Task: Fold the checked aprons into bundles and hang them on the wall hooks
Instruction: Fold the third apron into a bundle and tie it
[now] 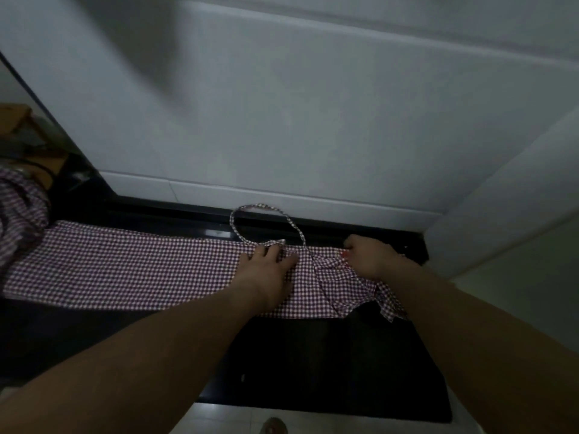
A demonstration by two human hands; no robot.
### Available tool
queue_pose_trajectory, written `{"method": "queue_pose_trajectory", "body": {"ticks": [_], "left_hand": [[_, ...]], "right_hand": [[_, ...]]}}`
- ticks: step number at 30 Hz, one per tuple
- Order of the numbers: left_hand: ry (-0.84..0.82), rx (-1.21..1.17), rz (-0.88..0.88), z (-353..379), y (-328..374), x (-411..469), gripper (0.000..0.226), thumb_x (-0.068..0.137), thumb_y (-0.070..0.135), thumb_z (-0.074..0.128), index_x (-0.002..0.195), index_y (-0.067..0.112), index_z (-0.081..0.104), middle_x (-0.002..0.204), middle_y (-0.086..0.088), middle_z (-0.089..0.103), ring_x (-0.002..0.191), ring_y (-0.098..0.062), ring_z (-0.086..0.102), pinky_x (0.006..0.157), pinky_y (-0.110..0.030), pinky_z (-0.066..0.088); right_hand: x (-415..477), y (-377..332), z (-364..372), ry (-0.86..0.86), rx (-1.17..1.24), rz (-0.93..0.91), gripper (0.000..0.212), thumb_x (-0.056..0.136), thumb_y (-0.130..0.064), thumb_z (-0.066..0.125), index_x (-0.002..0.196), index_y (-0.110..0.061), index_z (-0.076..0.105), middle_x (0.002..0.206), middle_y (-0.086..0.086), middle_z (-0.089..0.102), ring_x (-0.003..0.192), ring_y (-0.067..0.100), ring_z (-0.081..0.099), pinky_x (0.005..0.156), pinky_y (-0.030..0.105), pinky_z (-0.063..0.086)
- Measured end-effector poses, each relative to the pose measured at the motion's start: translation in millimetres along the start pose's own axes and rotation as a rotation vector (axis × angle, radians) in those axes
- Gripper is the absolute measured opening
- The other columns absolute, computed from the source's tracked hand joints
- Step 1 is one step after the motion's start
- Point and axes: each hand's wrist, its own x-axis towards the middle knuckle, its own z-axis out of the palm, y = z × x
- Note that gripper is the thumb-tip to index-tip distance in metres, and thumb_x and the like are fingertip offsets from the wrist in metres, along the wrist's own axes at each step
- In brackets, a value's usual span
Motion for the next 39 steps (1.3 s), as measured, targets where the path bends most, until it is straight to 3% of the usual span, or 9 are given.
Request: {"method": "queue_pose_trajectory", "body": {"ticks": [5, 14, 21, 24, 26, 30, 33, 36, 39], "left_hand": [[-0.019, -0.027, -0.021, -4, -1, 10, 0.08, 0.097, 0.062, 0.05, 0.163, 0.039, 0.011, 0.168, -0.006, 0.022, 0.153, -0.035, 0.021, 0.12, -0.062, 0.021], [-0.017, -0.009, -0.035, 3, -2, 11, 0.082, 0.097, 0.062, 0.053, 0.163, 0.037, 0.012, 0.166, -0.006, 0.021, 0.152, -0.034, 0.021, 0.119, -0.06, 0.022], [-0.026, -0.012, -0.042, 5, 0, 9, 0.081, 0.098, 0.06, 0.052, 0.164, 0.039, 0.01, 0.168, -0.005, 0.017, 0.154, -0.035, 0.016, 0.12, -0.063, 0.019], [-0.031, -0.02, -0.041, 7, -1, 8, 0.081, 0.099, 0.06, 0.052, 0.164, 0.039, 0.009, 0.169, -0.006, 0.016, 0.155, -0.036, 0.014, 0.12, -0.063, 0.018], [-0.029, -0.02, -0.043, 8, -1, 7, 0.081, 0.099, 0.06, 0.052, 0.164, 0.039, 0.008, 0.169, -0.005, 0.015, 0.155, -0.036, 0.014, 0.12, -0.063, 0.018], [-0.019, -0.028, -0.044, 8, 0, 6, 0.081, 0.099, 0.06, 0.052, 0.164, 0.04, 0.008, 0.17, -0.005, 0.014, 0.155, -0.036, 0.014, 0.121, -0.062, 0.018], [0.007, -0.007, -0.049, 11, 0, 5, 0.08, 0.099, 0.061, 0.05, 0.163, 0.041, 0.007, 0.168, -0.007, 0.017, 0.153, -0.036, 0.017, 0.119, -0.061, 0.022], [0.028, 0.005, -0.057, 14, 2, 3, 0.078, 0.099, 0.061, 0.049, 0.163, 0.04, 0.009, 0.164, -0.007, 0.023, 0.15, -0.036, 0.021, 0.116, -0.059, 0.026], [0.014, -0.006, -0.069, 17, 3, -1, 0.077, 0.099, 0.059, 0.05, 0.163, 0.039, 0.012, 0.162, -0.006, 0.024, 0.15, -0.036, 0.021, 0.116, -0.06, 0.027]], "right_hand": [[9, 2, 7, 0.0, -0.013, -0.013, 0.042, 0.103, -0.042, 0.048, 0.111, -0.009, 0.072, 0.122, 0.014, 0.07, 0.109, 0.031, 0.065, 0.093, 0.034, 0.052], [26, -42, 21, -0.048, -0.074, -0.104, 0.029, 0.088, -0.04, 0.064, 0.1, -0.014, 0.068, 0.108, 0.006, 0.068, 0.098, 0.027, 0.066, 0.083, 0.033, 0.055], [31, -43, 4, -0.158, 0.426, 0.055, 0.019, 0.082, -0.022, 0.065, 0.072, -0.006, 0.066, 0.072, 0.01, 0.067, 0.062, 0.022, 0.06, 0.061, 0.029, 0.045], [35, -34, -11, -0.133, 0.404, 0.063, 0.015, 0.091, -0.013, 0.062, 0.083, -0.001, 0.068, 0.077, 0.013, 0.07, 0.067, 0.026, 0.067, 0.063, 0.031, 0.055], [30, -25, -25, -0.144, 0.442, 0.082, 0.013, 0.095, -0.015, 0.063, 0.087, -0.004, 0.065, 0.073, 0.011, 0.063, 0.057, 0.021, 0.058, 0.051, 0.025, 0.048], [18, -21, -52, -0.224, 0.79, 0.059, 0.016, 0.098, -0.017, 0.064, 0.083, -0.012, 0.06, 0.065, 0.004, 0.053, 0.046, 0.012, 0.048, 0.049, 0.023, 0.045], [4, -52, -69, -0.185, 0.993, -0.18, 0.007, 0.098, -0.007, 0.062, 0.1, -0.012, 0.066, 0.094, 0.011, 0.068, 0.068, 0.013, 0.063, 0.06, 0.022, 0.049], [-2, -83, -69, -0.179, 0.854, -0.468, 0.059, 0.096, 0.003, 0.061, 0.146, -0.026, 0.052, 0.142, 0.002, 0.055, 0.129, 0.007, 0.052, 0.1, 0.017, 0.044], [-10, -96, -60, -0.11, 0.792, -0.527, 0.075, 0.095, 0.001, 0.063, 0.155, -0.038, 0.04, 0.158, -0.002, 0.044, 0.141, 0.005, 0.042, 0.116, 0.024, 0.036]]}}
